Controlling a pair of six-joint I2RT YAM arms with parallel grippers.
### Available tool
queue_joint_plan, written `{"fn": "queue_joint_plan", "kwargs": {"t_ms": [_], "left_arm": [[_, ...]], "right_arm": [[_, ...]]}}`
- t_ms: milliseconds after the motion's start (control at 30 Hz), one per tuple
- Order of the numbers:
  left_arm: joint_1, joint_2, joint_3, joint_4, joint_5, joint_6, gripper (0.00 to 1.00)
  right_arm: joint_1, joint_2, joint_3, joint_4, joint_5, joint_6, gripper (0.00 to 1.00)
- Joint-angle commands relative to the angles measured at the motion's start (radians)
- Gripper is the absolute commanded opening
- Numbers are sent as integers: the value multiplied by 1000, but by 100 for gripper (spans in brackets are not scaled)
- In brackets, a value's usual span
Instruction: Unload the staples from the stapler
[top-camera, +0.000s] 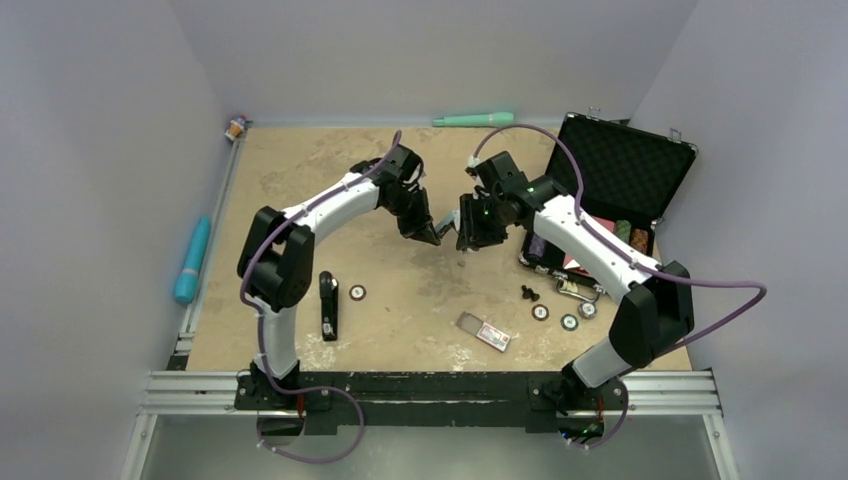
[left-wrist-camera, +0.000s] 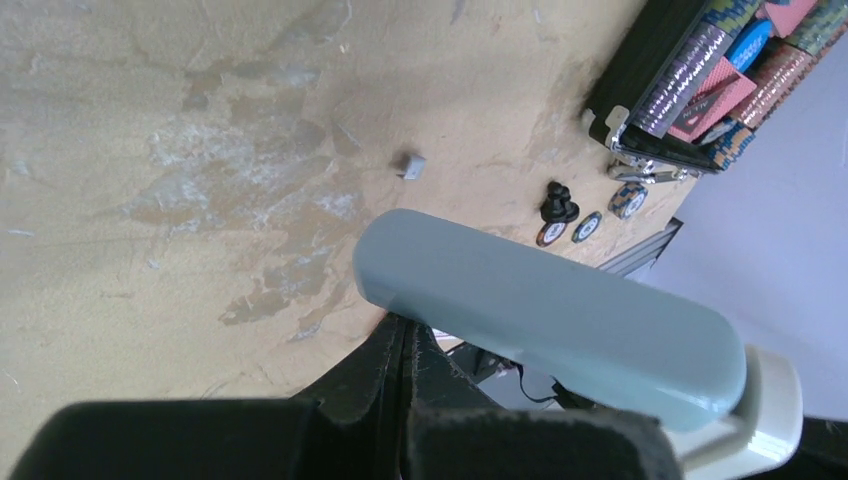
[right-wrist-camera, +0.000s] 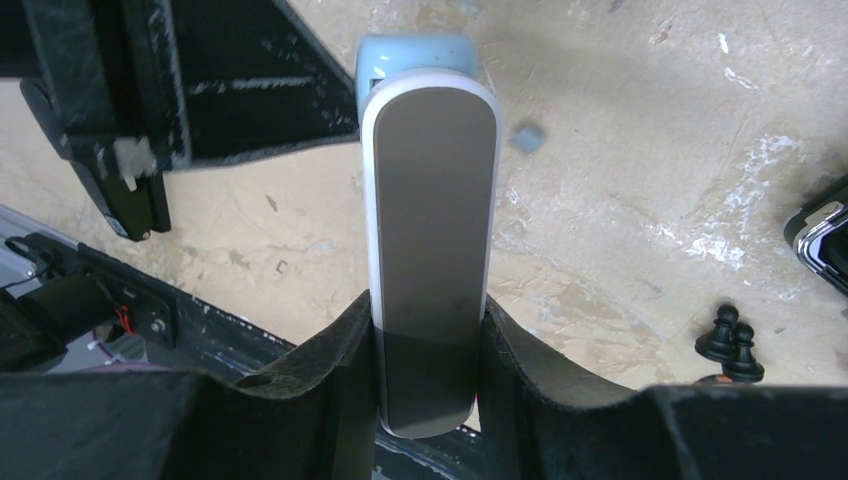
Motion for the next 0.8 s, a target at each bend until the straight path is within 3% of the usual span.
{"fn": "queue_joint_plan", "kwargs": {"t_ms": [0, 267, 533, 767], "left_arm": [[16, 41, 65, 17, -49, 42, 0], [22, -11, 51, -32, -85, 121, 0], [87, -188, -180, -34, -48, 220, 41], [130, -359, -278, -4, 55, 294, 60]], "right_arm": [[31, -70, -9, 3, -112, -26, 0], [31, -101, -17, -2, -67, -11, 0], [30, -135, 3, -3, -45, 12, 0], [30, -162, -6, 35, -88, 16, 0]]}}
